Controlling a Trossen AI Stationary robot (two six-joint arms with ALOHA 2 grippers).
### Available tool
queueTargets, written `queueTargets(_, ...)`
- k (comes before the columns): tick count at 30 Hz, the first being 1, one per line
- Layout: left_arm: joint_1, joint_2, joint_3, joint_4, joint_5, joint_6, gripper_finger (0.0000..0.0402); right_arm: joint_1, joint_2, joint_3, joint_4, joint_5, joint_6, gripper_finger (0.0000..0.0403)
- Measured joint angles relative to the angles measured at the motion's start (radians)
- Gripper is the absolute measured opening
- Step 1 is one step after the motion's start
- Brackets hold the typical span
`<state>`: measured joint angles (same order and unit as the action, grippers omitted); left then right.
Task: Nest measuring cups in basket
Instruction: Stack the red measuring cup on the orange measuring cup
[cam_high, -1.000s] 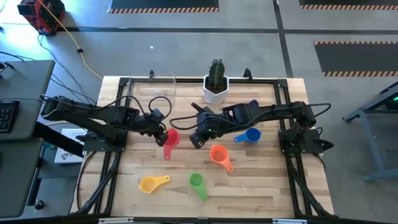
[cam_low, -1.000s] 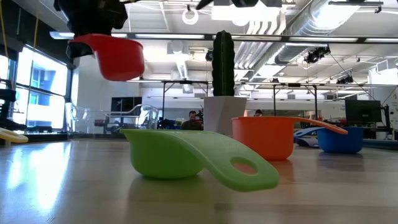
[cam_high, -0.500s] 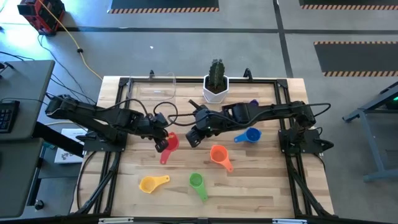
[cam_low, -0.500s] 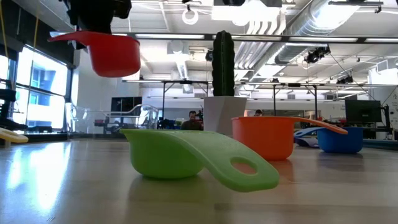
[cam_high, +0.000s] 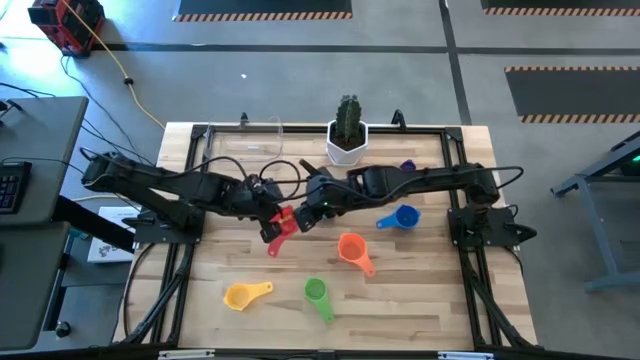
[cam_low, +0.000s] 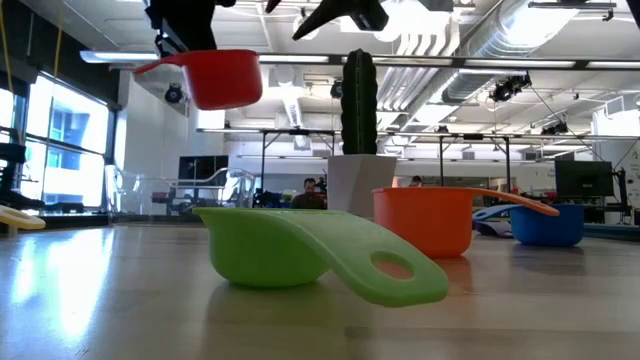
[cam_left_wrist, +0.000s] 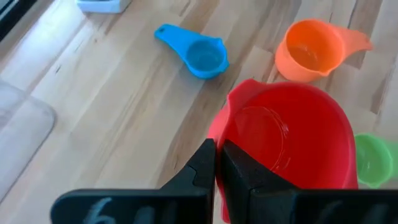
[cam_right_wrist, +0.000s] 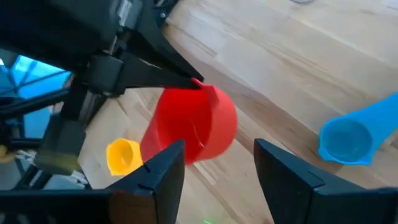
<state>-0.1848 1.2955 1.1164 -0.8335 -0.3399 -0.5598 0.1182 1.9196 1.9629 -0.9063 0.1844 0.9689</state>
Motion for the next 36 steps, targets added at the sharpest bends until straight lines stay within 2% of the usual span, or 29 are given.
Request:
queueTargets(10,-0.002,0.015,0.003,0.046,-0.056,-0.011,0.0005,-0.001,0.04,0.0,0.001,0.003,0.028,0.0183)
queueTargets(26,-0.001,0.016,0.002,0.145,-0.067,-0.015,0.0005,-0.01,0.065,0.0,-0.043,0.014,0.078,0.0178)
queueTargets(30,-0.001,0.015,0.002,0.152,-0.066,-0.014,0.0005,-0.012,0.065,0.0,-0.049,0.019,0.079,0.0143)
queueTargets(36,-0.001,0.015,0.002,0.158,-0.065,-0.017,0.0005,-0.014,0.065,0.0,-0.048,0.02,0.075,0.0041)
